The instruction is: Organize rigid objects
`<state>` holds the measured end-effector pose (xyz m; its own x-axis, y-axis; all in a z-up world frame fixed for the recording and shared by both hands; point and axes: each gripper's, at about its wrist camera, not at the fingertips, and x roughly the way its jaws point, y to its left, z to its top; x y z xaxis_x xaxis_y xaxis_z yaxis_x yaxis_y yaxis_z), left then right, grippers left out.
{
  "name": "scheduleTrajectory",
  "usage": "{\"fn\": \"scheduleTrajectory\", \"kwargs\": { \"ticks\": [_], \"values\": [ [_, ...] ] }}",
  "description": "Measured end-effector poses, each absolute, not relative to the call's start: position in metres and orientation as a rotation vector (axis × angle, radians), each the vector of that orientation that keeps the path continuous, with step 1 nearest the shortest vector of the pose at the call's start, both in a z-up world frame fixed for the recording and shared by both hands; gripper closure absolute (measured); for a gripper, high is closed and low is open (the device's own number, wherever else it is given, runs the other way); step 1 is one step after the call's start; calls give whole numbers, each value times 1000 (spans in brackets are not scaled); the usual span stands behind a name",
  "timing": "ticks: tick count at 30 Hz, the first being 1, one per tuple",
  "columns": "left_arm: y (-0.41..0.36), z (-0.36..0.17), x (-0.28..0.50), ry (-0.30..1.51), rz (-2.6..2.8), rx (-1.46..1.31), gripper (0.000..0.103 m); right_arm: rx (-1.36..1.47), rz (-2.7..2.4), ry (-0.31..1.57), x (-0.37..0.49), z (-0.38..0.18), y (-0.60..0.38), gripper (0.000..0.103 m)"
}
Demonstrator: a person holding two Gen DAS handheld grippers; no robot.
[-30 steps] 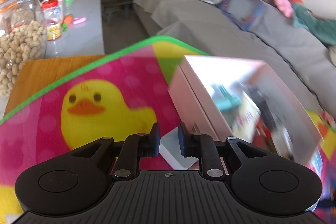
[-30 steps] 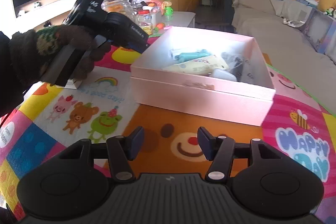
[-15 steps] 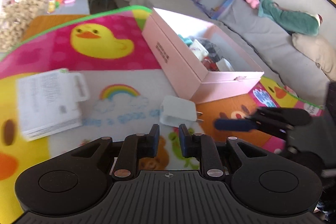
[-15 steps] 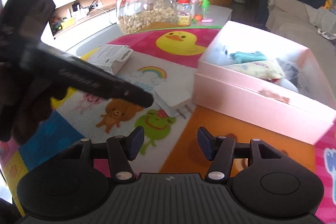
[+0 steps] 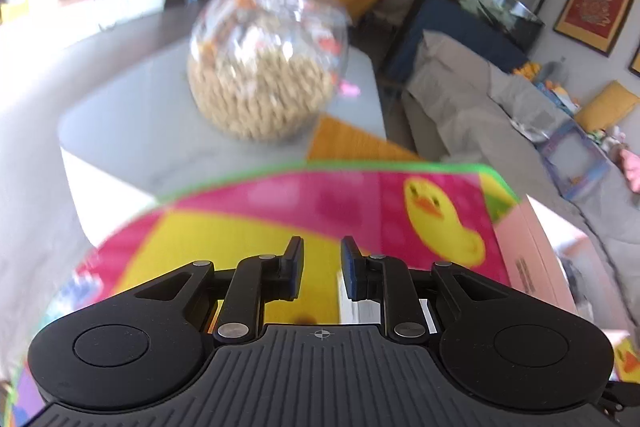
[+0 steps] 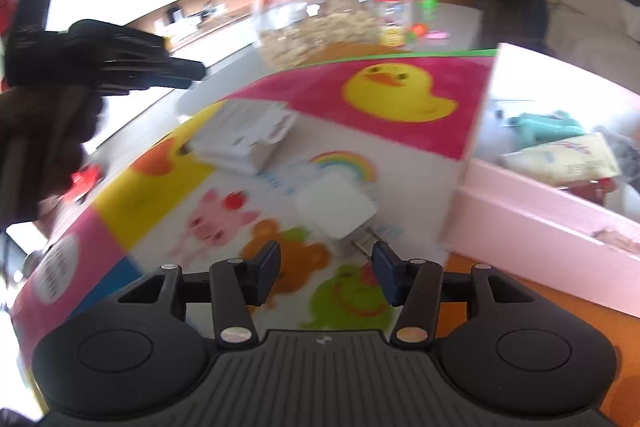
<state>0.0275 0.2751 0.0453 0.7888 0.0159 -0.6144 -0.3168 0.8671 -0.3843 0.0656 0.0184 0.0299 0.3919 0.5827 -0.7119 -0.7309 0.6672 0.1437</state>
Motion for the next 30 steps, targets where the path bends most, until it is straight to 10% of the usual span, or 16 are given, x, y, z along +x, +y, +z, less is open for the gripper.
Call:
{"fn": "scheduleTrajectory", "kwargs": {
  "ticks": [30],
  "values": [
    [121, 24, 8, 843, -334, 107, 67, -329, 669, 756, 47, 33, -36, 70]
  ]
}}
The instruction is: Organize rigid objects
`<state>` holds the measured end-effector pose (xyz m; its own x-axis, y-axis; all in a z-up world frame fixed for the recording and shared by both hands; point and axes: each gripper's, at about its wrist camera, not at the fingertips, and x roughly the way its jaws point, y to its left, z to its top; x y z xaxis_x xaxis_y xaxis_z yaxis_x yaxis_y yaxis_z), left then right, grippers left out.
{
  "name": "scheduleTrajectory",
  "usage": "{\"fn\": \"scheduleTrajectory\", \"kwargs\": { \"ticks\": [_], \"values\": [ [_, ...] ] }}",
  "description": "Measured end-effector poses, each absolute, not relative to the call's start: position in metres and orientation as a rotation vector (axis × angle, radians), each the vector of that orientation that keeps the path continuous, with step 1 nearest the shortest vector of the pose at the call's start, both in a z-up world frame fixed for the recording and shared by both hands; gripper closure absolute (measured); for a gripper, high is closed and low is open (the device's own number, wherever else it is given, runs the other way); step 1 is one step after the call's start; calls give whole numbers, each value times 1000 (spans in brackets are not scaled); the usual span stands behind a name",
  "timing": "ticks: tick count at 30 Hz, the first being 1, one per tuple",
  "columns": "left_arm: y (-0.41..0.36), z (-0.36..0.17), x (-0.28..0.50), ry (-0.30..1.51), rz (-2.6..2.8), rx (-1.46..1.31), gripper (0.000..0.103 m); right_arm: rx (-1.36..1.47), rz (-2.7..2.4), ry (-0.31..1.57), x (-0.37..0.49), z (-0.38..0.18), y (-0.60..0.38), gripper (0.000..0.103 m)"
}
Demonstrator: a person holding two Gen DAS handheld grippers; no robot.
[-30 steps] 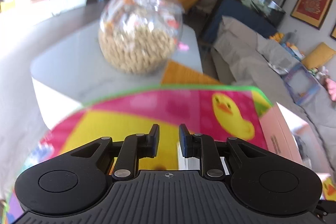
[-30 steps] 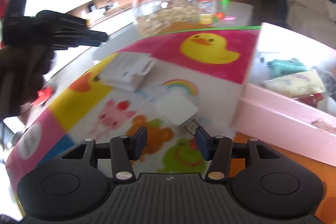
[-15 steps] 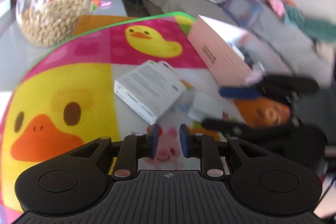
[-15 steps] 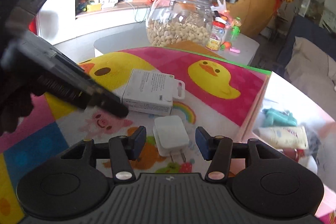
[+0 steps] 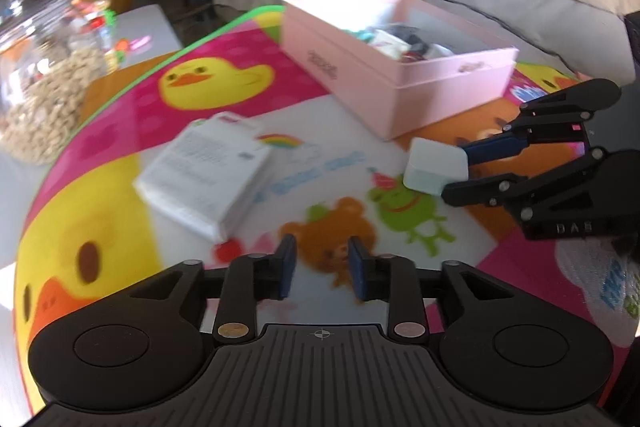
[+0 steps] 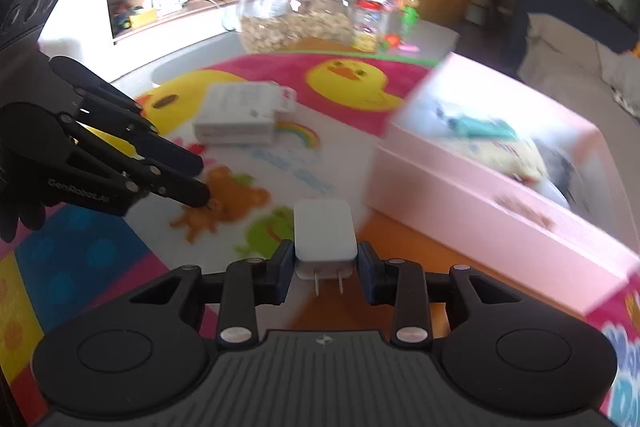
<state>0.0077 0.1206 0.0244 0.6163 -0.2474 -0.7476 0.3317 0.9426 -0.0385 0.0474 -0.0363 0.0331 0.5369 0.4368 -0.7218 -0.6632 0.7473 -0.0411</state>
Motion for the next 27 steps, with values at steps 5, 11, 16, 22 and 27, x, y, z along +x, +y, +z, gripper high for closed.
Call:
{"fn": "scheduleTrajectory", "kwargs": {
  "ticks": [5, 11, 16, 22, 27],
  "values": [
    [98, 24, 12, 860, -390, 145, 56, -214, 636, 763, 52, 27, -62, 57],
    [89, 25, 16, 901, -378, 146, 49, -213, 637, 710, 43, 20, -59, 44],
    [86, 25, 19, 920, -374, 150, 45, -197, 635, 708, 43, 20, -61, 41],
    [92, 34, 26, 947, -435, 138, 42, -206, 630, 704, 42, 19, -60, 38],
    [139, 63, 42, 789, -265, -3, 44, -201, 631, 705, 42, 18, -61, 36]
  ]
}}
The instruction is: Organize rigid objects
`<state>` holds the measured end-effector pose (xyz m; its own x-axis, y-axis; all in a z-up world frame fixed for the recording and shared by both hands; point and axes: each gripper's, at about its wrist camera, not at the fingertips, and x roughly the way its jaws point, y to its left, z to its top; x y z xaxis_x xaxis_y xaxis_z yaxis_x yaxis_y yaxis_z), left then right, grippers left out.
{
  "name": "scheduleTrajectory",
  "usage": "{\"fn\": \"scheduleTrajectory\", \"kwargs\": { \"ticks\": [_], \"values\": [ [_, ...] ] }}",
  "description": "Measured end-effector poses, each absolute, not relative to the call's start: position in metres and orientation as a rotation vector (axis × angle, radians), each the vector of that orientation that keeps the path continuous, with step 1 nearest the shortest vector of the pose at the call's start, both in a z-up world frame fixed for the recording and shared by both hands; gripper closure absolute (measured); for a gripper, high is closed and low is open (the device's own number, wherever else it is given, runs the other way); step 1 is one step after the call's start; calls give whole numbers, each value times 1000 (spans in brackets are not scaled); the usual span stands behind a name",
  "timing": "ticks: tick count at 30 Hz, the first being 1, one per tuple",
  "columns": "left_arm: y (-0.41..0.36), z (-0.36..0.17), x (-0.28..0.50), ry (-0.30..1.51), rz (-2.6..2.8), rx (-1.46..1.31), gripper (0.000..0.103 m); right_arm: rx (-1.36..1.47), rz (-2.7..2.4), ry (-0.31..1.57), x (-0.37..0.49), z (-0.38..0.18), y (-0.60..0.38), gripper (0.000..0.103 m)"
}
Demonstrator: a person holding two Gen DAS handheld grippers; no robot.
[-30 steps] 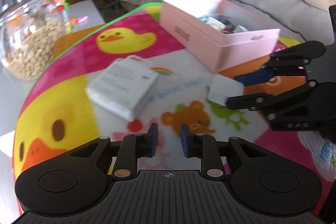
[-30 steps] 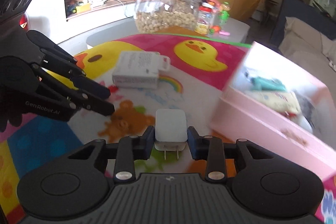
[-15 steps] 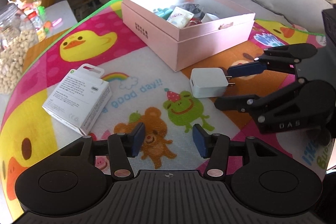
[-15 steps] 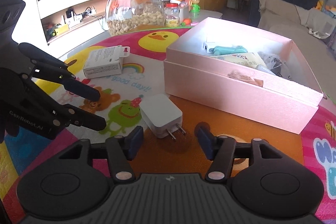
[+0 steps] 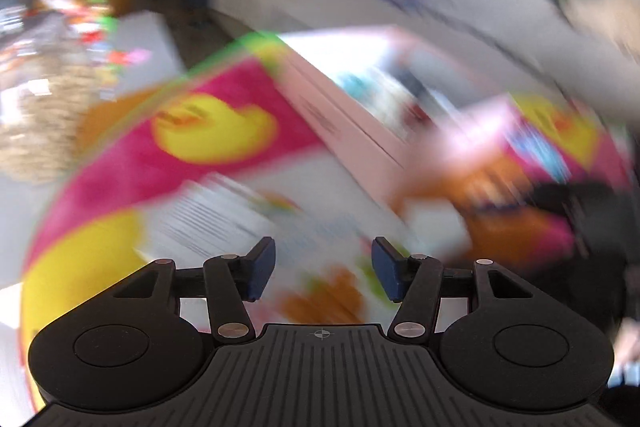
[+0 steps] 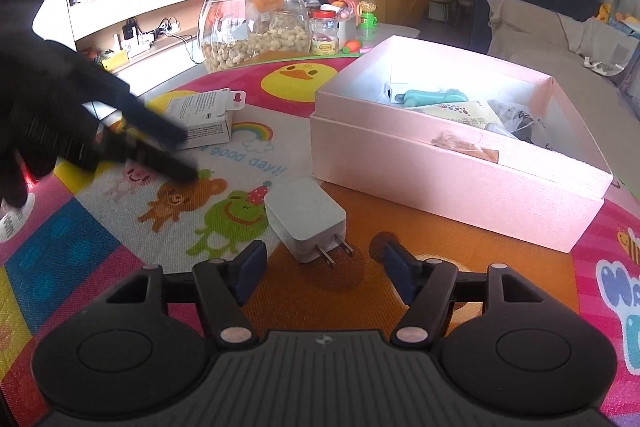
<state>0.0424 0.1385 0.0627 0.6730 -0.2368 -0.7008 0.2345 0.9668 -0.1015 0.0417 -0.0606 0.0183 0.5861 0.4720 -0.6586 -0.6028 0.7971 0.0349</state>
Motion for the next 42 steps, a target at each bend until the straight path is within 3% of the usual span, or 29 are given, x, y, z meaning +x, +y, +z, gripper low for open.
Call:
{"fn": "scheduleTrajectory", "kwargs": {
  "ticks": [4, 10, 15, 21, 28, 33, 38, 42],
  "values": [
    [191, 55, 69, 721, -47, -170, 47, -204, 633, 704, 42, 18, -60, 35],
    [227, 27, 80, 822, -114, -395, 46, -204, 637, 705, 42, 18, -60, 33],
    [185, 26, 57, 830, -236, -199, 42, -218, 644, 707, 41, 18, -57, 28],
    [143, 47, 34, 712, -166, 61, 46, -221, 640, 706, 41, 18, -56, 28],
    [119, 37, 36, 773, -223, 140, 45, -220, 638, 706, 41, 18, -57, 27],
    [107, 33, 34, 779, -295, 167, 25, -218, 637, 706, 41, 18, -57, 27],
    [112, 38, 37, 751, -241, 154, 31, -218, 637, 706, 42, 18, -57, 27],
    [122, 35, 43, 765, -147, 188, 29, -218, 638, 706, 41, 18, -57, 27]
  ]
}}
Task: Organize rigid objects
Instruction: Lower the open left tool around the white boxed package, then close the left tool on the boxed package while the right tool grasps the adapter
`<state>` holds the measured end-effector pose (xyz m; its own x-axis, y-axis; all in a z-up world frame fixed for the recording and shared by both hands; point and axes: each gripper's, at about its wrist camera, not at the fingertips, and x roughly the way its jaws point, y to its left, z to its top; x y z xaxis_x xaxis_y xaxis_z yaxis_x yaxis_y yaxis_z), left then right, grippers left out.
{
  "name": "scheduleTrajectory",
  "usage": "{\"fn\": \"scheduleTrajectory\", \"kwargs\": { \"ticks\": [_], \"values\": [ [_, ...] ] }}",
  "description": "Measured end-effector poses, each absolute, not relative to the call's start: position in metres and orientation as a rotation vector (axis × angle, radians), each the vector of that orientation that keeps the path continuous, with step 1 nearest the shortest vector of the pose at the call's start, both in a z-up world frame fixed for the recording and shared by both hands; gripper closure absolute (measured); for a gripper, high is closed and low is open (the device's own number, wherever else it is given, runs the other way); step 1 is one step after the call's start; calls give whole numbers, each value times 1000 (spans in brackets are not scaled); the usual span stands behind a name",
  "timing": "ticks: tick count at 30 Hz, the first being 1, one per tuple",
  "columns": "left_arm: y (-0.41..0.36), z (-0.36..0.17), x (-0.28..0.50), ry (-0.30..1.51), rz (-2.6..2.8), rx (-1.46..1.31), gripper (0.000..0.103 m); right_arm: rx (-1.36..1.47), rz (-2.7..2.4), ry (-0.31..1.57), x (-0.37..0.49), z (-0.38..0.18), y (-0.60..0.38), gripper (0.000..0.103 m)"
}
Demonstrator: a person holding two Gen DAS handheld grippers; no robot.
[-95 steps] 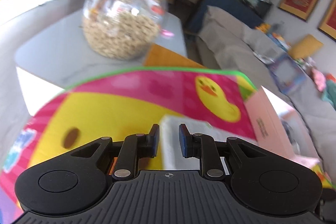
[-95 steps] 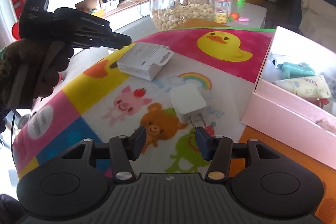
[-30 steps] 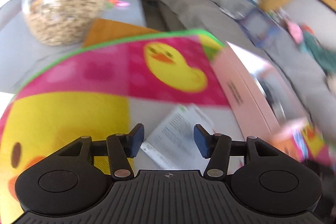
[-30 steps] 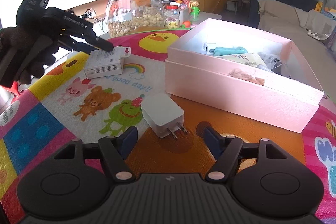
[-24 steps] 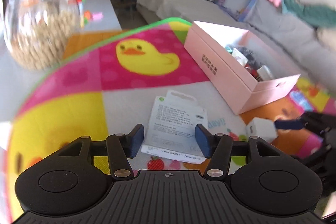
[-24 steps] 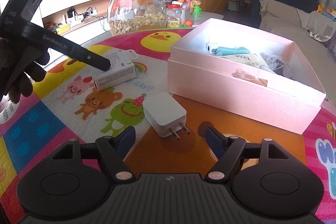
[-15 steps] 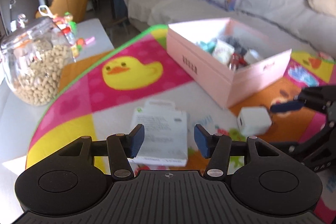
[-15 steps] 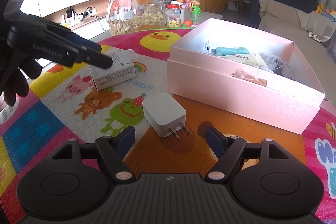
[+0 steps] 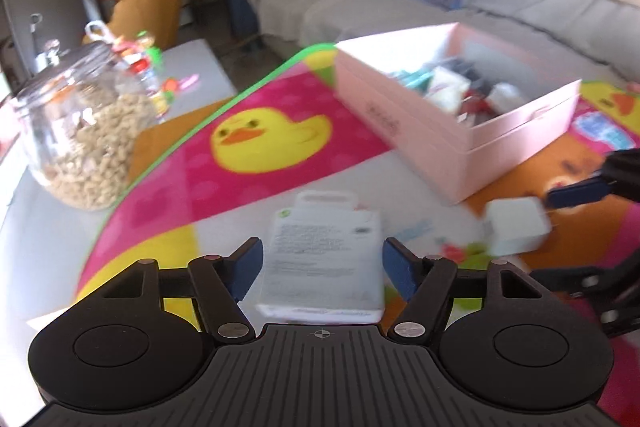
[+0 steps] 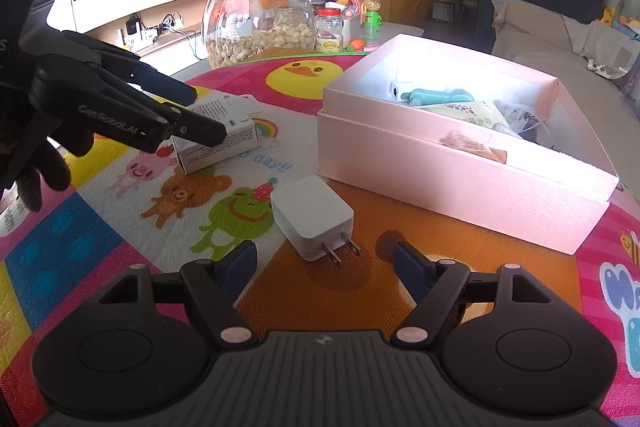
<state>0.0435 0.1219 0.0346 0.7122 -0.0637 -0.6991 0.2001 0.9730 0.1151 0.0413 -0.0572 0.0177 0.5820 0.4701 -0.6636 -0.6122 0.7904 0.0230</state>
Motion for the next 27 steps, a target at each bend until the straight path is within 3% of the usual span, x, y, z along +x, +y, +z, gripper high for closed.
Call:
{"fn": "scheduleTrajectory", "kwargs": {
  "ticks": [27],
  "values": [
    [124, 27, 80, 763, -132, 162, 24, -218, 637, 706, 41, 17, -57, 26]
  ]
}}
